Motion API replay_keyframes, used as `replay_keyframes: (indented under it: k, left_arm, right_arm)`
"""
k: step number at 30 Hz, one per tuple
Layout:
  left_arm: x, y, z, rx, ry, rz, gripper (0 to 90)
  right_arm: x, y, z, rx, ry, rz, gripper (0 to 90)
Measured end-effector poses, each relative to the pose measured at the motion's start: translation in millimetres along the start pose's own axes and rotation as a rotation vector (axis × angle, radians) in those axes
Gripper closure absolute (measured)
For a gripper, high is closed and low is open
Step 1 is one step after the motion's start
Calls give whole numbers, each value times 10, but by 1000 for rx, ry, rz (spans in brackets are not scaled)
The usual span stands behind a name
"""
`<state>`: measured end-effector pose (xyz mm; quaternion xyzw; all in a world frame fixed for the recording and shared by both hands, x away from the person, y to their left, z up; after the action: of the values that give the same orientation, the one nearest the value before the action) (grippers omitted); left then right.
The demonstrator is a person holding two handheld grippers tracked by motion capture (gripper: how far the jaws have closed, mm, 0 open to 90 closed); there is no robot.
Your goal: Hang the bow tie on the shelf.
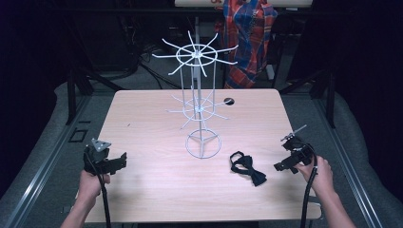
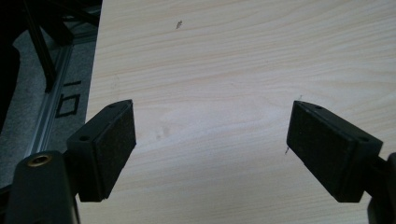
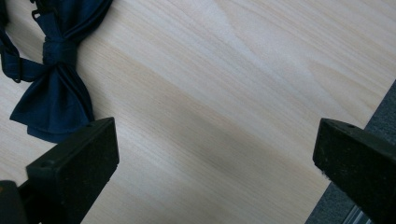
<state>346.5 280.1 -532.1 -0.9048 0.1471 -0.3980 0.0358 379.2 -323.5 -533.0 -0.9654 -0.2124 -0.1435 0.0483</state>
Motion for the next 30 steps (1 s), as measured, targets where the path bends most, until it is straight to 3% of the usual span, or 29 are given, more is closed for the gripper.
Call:
replay_keyframes:
  k: [20, 21, 24, 30]
  left_arm:
    - [13, 17, 7, -8, 2, 6, 160]
    - [14, 19, 9, -9, -1, 10, 160]
    - [13, 25, 27, -13, -4, 14, 160]
    - [9, 25, 31, -13, -7, 17, 160]
  right_arm:
    - [51, -159, -38, 12, -7, -41, 0]
    - [47, -189, -14, 20, 30, -15, 0]
    - [66, -202, -22, 24, 1, -46, 0]
    - [95, -285, -1, 38, 3, -61, 0]
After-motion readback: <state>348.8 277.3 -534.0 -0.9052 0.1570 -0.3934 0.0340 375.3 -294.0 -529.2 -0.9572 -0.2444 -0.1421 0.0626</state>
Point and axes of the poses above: each handheld gripper's, and its own axes: z roughly forward along the jaws, x roughly out of its top, y roughly to its right, the point moved 2 cm from there along z, roughly forward along the jaws, and after that the axes turned 6 degrees about z, right-handed, at the moved point
